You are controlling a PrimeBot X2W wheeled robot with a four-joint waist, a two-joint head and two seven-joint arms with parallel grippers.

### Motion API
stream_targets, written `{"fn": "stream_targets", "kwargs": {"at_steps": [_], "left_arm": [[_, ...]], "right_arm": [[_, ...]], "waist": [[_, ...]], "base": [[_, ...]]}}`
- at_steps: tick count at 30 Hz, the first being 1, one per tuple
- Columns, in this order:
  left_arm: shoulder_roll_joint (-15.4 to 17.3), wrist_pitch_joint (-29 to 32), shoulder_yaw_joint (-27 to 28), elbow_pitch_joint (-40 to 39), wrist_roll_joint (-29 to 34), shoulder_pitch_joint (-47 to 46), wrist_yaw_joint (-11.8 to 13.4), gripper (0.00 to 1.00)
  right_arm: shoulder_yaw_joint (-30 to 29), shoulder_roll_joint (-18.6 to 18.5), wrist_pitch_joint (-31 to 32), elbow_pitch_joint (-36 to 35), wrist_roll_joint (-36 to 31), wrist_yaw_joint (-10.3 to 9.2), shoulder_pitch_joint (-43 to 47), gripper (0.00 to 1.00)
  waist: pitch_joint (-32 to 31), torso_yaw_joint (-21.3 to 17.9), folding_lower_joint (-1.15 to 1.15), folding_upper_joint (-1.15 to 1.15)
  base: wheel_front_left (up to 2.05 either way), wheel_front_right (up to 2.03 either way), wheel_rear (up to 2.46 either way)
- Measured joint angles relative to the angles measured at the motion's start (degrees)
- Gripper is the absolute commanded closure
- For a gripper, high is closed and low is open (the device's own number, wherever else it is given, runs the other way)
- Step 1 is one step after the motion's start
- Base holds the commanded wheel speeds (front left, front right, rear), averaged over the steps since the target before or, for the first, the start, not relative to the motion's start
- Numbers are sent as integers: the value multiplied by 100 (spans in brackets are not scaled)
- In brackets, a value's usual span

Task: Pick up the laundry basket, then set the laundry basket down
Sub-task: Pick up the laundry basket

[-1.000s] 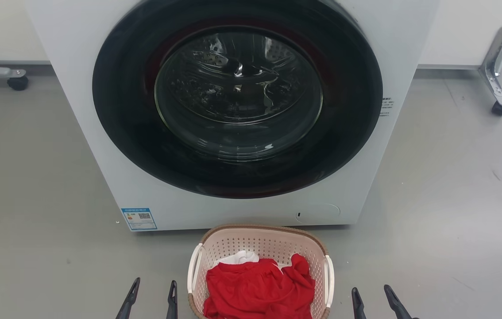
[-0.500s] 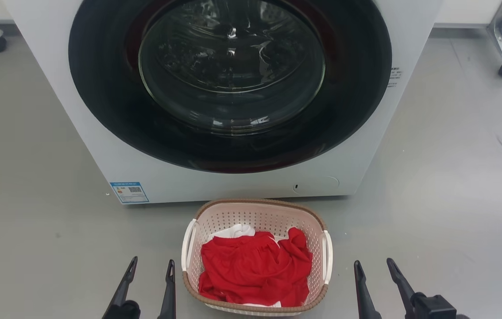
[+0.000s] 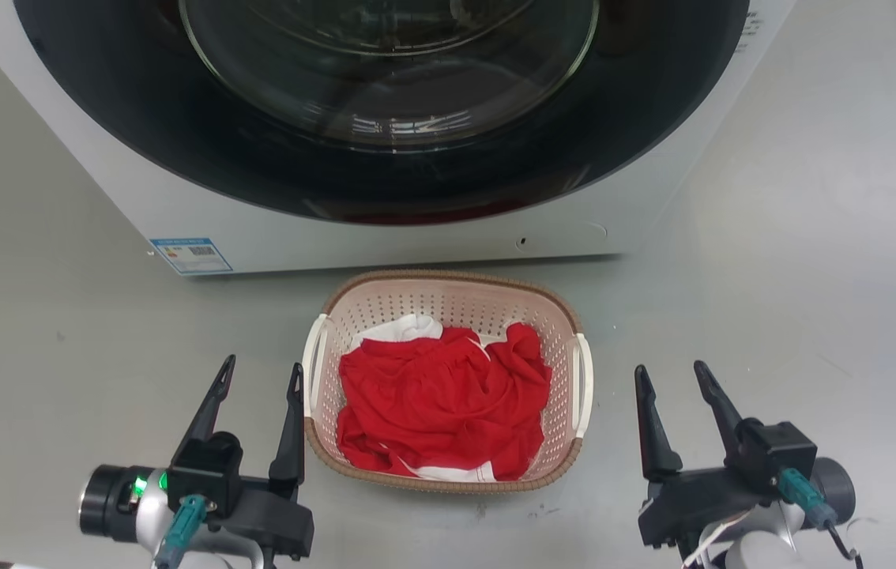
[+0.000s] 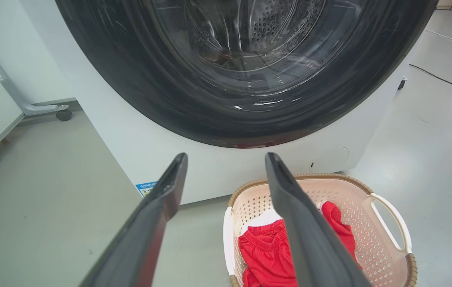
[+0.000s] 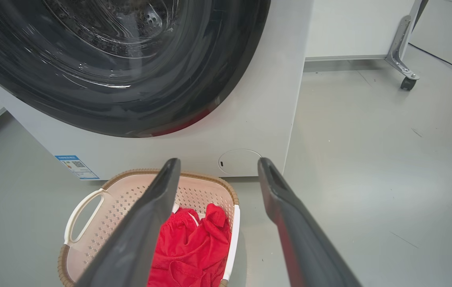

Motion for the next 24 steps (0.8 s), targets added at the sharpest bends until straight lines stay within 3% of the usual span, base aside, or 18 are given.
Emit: {"fn": "stream_targets", "kwargs": {"at_steps": [24], "left_arm": [[-30,213,193,1631,-51,-2153,-140,0]], "right_arm": [[101,-23,-40,1625,252,31,-2255,0]], "waist": [[2036,-108,0,1]], "base": [[0,0,0]]}}
